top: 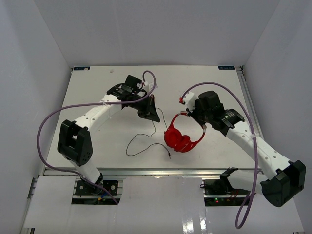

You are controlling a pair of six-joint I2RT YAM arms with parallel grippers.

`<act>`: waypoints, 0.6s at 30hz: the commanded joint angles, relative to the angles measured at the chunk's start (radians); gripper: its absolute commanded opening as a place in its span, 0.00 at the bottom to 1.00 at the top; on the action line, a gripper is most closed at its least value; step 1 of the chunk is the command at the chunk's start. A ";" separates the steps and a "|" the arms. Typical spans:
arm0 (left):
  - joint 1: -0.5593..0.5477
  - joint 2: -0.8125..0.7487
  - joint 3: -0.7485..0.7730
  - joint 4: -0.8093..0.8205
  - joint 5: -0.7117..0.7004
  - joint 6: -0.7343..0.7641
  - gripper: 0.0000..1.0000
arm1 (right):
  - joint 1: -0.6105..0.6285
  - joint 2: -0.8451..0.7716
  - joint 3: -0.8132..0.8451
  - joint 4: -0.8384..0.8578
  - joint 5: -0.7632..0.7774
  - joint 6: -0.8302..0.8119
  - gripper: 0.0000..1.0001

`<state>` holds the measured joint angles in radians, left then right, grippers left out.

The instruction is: Wrap the headphones

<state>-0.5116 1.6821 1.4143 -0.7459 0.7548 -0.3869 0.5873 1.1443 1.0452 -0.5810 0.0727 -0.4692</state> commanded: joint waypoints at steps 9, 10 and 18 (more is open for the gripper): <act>-0.129 -0.131 -0.009 0.116 0.106 -0.215 0.00 | 0.034 0.214 0.186 0.159 0.253 0.250 0.08; -0.140 -0.118 0.006 0.128 0.099 -0.237 0.00 | 0.034 0.228 0.203 0.162 0.269 0.273 0.08; -0.141 -0.092 0.068 0.146 -0.052 -0.304 0.00 | 0.030 0.200 0.207 0.157 0.171 0.327 0.08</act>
<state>-0.6630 1.6072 1.4301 -0.6325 0.7837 -0.6410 0.6167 1.3955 1.1957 -0.4747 0.2947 -0.2027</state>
